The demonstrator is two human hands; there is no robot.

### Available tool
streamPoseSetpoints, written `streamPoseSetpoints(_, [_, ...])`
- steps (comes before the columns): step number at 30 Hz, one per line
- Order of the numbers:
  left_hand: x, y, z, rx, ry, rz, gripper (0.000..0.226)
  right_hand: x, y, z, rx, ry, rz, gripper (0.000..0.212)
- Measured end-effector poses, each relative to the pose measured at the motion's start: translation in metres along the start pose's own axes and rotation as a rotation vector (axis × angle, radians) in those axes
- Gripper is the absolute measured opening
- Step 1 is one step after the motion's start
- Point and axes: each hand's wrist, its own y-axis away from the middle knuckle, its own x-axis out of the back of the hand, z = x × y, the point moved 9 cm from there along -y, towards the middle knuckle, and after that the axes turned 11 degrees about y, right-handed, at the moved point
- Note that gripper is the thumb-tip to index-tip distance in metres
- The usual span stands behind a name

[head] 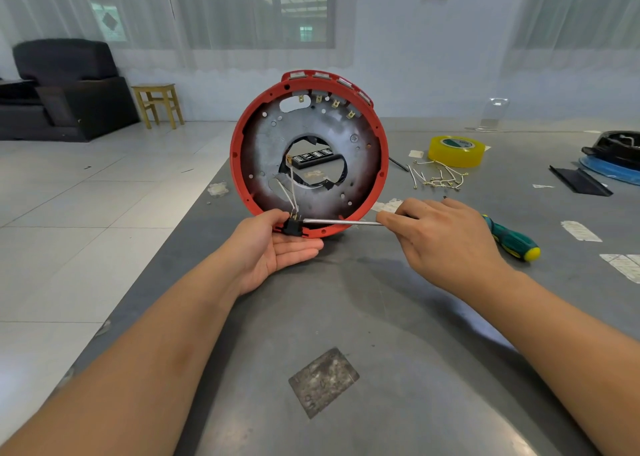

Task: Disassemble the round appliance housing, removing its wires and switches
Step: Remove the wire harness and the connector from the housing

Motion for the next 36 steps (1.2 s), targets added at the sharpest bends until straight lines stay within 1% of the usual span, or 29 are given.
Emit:
streamPoseSetpoints(9, [0.000,-0.002,0.000,-0.018,-0.019,0.016,0.029,0.003,-0.002,0.001,0.022,0.004,-0.011,0.035])
streamPoseSetpoints(17, [0.000,-0.003,-0.001,-0.022,-0.039,0.050,0.025,0.005,-0.003,0.002,0.072,-0.015,0.011,0.033])
streamPoseSetpoints(24, [0.002,-0.003,0.001,-0.027,0.015,0.069,0.022,0.000,0.000,-0.002,-0.009,-0.043,0.066,0.020])
streamPoseSetpoints(29, [0.003,-0.002,0.003,-0.029,0.071,0.068,0.020,-0.003,0.001,-0.009,-0.040,-0.087,0.096,0.021])
streamPoseSetpoints(36, [0.004,0.000,0.004,-0.038,0.142,0.079,0.017,-0.007,0.002,-0.015,-0.079,-0.123,0.081,0.024])
